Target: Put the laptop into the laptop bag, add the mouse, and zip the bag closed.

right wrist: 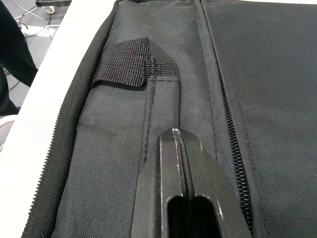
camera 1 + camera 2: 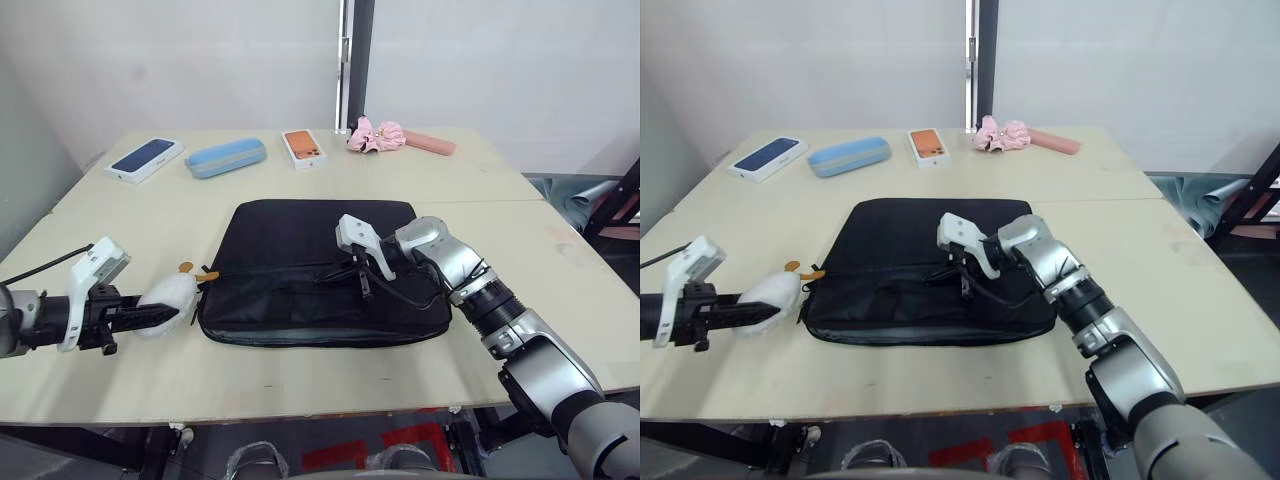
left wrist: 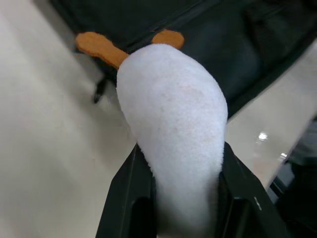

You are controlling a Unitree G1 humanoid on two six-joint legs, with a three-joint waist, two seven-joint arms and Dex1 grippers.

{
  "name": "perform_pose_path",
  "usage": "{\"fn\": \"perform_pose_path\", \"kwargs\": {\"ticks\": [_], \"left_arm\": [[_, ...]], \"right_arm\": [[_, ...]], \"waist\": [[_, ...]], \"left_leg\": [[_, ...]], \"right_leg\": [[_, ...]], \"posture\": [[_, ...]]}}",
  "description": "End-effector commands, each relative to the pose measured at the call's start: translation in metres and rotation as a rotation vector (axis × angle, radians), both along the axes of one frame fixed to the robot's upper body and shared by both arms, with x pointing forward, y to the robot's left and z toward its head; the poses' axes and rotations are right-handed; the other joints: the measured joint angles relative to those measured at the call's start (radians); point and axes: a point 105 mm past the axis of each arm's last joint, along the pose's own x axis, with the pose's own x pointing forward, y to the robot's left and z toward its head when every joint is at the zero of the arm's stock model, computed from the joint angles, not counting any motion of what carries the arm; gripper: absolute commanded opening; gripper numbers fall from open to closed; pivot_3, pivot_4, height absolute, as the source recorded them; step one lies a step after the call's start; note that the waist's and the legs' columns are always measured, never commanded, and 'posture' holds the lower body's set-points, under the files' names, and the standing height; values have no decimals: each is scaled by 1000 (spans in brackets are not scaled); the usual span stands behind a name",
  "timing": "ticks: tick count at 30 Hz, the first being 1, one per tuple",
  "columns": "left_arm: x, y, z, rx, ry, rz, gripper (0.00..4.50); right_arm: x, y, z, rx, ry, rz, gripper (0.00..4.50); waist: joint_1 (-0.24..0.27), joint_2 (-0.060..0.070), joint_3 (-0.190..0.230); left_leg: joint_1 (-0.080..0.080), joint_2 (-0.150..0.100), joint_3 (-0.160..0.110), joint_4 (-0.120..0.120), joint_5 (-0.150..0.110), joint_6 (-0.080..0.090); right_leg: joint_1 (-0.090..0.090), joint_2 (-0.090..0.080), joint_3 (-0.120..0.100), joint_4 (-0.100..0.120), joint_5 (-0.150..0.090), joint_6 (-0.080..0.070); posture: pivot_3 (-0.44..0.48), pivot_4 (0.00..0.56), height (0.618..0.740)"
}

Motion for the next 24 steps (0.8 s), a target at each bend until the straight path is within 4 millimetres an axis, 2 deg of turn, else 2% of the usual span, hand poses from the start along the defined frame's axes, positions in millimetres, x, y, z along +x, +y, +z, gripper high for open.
{"fn": "perform_pose_path", "kwargs": {"ticks": [1, 7, 10, 14, 18, 22, 24], "left_arm": [[-9, 7, 24, 12, -73, -35, 1230], [-25, -1, 13, -6, -32, -83, 1230], [-32, -12, 1, -12, -18, -114, 1230], [-33, -28, -1, -77, -42, -121, 1230], [-38, -39, -18, -15, -38, -155, 1230], [-40, -72, -11, -46, -134, -275, 1230], [-40, -80, -9, -33, -174, -316, 1230]], "right_arm": [[-4, -20, -48, -163, 127, -77, 0], [-4, -19, -46, -157, 130, -78, 0], [-3, -18, -45, -154, 129, -77, 0], [-3, -17, -45, -154, 131, -74, 0], [-4, -17, -46, -156, 135, -71, 0], [-5, -18, -46, -163, 139, -65, 0], [-5, -17, -46, -164, 140, -62, 0]], "waist": [[0, 0, 0], [-1, 1, 1], [-2, 1, 1], [-3, 1, 1], [-3, 0, 0], [-1, -1, 0], [-1, -1, -1]], "left_leg": [[0, 1, 0, 0, 0, 0], [0, 1, 0, -1, 0, -1], [0, 1, 1, -1, 0, -1], [0, 1, 1, -2, 0, -1], [1, 1, 1, -2, 0, -1], [0, 1, 1, -2, 0, -1], [1, 1, 1, -2, 0, -1]], "right_leg": [[0, 1, 0, 0, 0, 0], [0, 1, 0, -1, -1, 0], [0, 1, 0, -1, -1, 0], [0, 2, 0, -1, -1, 0], [0, 2, 1, -1, -1, 0], [0, 2, 1, -1, -1, 0], [0, 2, 0, -1, -1, 0]], "posture": [[0, 150, 740], [0, 150, 740], [0, 150, 740], [0, 150, 740], [0, 150, 740], [0, 150, 740], [0, 150, 740]]}}
